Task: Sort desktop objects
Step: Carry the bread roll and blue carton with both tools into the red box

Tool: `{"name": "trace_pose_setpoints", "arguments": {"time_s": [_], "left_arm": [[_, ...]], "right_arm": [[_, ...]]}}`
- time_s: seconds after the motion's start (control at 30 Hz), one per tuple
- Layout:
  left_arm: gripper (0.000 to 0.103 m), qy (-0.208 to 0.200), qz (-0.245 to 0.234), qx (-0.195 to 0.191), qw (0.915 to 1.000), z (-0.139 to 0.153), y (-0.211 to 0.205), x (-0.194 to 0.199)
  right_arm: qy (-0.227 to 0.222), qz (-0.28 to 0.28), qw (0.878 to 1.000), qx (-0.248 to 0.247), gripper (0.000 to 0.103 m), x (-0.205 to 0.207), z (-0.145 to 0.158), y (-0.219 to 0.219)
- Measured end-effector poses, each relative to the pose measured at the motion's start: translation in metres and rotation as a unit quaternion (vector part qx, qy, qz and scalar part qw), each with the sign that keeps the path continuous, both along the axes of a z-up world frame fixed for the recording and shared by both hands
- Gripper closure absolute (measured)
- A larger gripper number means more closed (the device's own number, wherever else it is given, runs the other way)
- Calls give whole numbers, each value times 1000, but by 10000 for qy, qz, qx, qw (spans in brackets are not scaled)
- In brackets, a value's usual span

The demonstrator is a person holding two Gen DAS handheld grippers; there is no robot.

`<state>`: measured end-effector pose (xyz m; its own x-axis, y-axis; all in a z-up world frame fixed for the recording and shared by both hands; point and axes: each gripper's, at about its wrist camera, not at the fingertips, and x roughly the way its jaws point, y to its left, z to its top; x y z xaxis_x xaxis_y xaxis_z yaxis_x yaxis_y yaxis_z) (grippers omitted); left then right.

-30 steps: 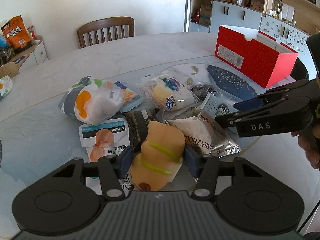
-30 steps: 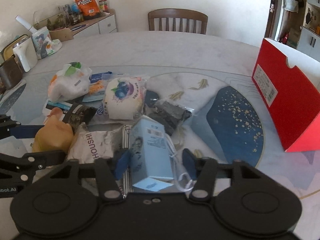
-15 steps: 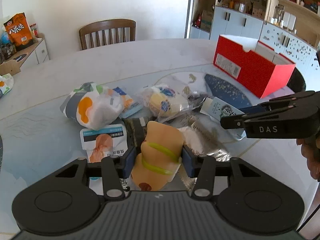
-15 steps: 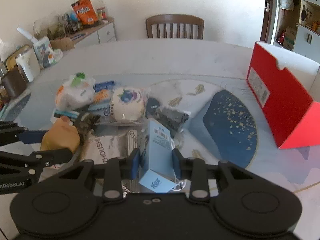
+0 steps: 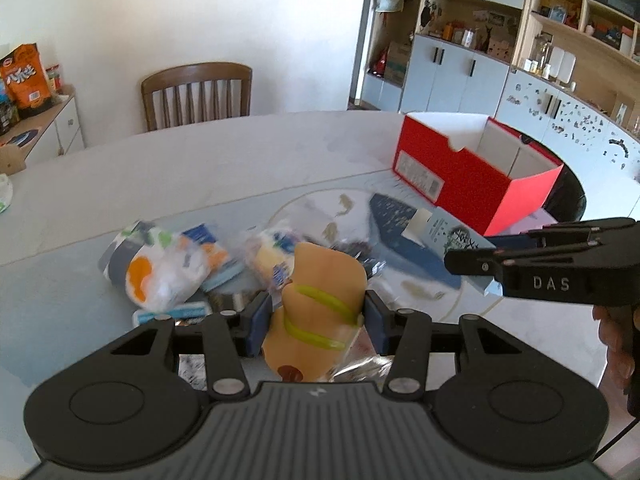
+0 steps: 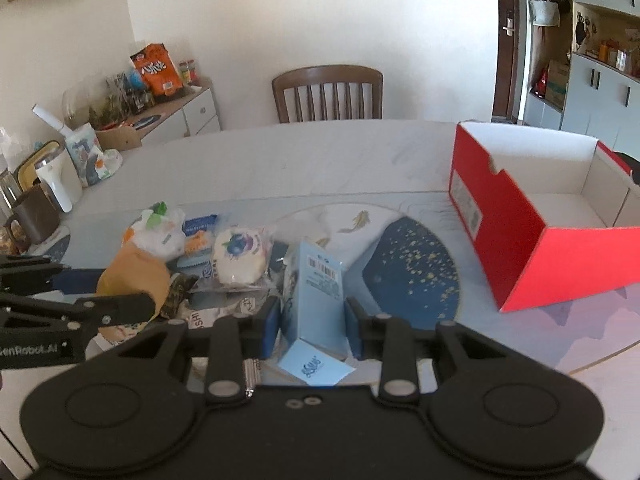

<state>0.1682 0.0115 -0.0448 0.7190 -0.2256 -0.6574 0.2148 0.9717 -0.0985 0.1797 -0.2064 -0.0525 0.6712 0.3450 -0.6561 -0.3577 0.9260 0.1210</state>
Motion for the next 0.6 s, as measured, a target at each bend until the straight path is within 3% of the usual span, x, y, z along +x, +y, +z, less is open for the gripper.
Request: {"name": "trace_pose_setpoints", "arguments": {"time_s": [0.3, 0.6], "left_arm": [[55, -198, -291, -87, 9993, 32, -53, 25], [55, -485, -608, -171, 9968, 60, -132, 66]], "right_arm": [[-120, -161, 9996, 216, 70, 7, 31, -59], [-401, -317, 9985, 186, 70, 35, 57, -130]]}}
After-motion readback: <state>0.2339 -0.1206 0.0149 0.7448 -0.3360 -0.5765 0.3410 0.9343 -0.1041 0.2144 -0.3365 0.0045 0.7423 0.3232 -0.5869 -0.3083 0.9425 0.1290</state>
